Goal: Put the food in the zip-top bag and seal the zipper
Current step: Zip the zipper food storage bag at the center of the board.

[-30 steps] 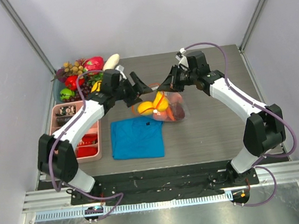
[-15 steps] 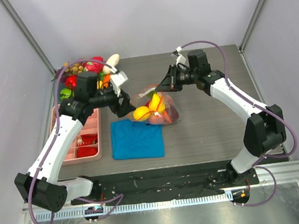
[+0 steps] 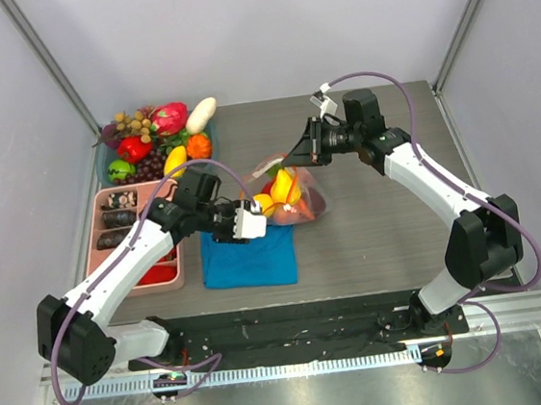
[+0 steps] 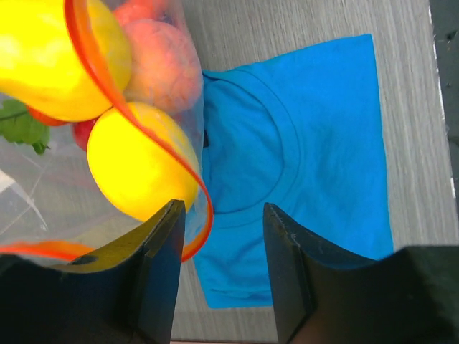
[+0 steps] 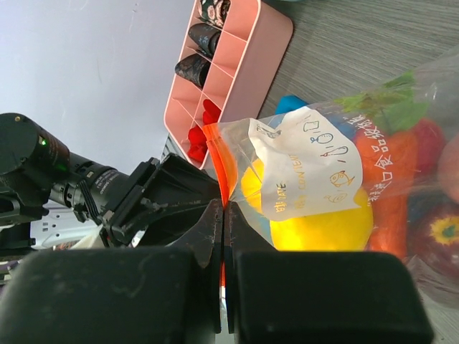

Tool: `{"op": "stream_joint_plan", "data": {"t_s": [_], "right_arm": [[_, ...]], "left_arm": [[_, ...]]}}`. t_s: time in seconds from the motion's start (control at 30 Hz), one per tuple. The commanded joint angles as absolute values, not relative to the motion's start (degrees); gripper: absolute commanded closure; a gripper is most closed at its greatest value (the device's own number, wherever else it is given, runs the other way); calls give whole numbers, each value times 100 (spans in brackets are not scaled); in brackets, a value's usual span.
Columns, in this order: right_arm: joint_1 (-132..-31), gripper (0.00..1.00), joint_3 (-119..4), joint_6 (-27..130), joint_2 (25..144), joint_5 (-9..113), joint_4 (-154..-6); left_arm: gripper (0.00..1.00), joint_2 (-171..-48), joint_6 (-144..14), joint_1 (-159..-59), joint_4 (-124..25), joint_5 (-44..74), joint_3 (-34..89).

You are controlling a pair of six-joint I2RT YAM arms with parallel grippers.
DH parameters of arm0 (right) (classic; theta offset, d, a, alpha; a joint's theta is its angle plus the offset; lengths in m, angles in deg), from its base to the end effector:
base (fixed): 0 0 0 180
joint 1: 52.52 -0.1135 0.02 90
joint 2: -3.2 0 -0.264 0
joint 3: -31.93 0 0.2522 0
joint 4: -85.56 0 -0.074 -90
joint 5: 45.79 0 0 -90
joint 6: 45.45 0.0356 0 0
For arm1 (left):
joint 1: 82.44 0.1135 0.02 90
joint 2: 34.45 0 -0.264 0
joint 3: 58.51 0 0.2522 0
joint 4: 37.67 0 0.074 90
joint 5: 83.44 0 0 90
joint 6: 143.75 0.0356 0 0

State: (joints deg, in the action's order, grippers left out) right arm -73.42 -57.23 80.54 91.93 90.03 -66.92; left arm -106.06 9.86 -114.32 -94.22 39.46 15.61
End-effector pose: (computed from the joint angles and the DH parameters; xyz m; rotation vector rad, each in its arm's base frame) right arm 0.3219 0.1502 0.3343 -0.2654 2.1772 1.4078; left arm 0.2018 -0.1483 0.2910 1.8936 1.4156 -0.4596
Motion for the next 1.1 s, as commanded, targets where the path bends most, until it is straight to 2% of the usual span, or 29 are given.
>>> {"op": "stream_joint_plan", "data": {"t_s": [0.0,0.13,0.23,0.27,0.33,0.57,0.63,0.8,1.07], "right_arm": [[-7343,99,-5733,7936,8872,9219,-6925],[-7343,99,-5698,7918,8863,9263,-6908],[-7335,99,-5681,7804,8819,9307,-6802],[-7343,99,-5681,7760,8793,9316,-6750],[-7343,99,-5707,7533,8714,9316,-6574],[-7343,99,-6181,6443,8485,9096,-5634],[-7413,99,-6269,6258,8432,9088,-5511],[-7677,99,-6200,5555,8204,9061,-5124],[-8397,99,-5445,4667,8089,8754,-5132]], "left_arm": [[55,-10695,1507,-11610,-8721,3662,1441],[62,-10748,1463,-11724,-8176,3504,1256],[76,-10783,1393,-11900,-7921,3407,1238],[86,-10775,1358,-11996,-7877,3389,1247],[99,-10749,1061,-12076,-7676,3407,1395],[100,-10573,-1127,-12647,-7472,3381,2924],[100,-10582,-1174,-12989,-7778,3241,3257],[100,-10546,-1690,-13596,-8298,2644,3462],[100,-10652,-2694,-13632,-8720,2379,2963]]}}
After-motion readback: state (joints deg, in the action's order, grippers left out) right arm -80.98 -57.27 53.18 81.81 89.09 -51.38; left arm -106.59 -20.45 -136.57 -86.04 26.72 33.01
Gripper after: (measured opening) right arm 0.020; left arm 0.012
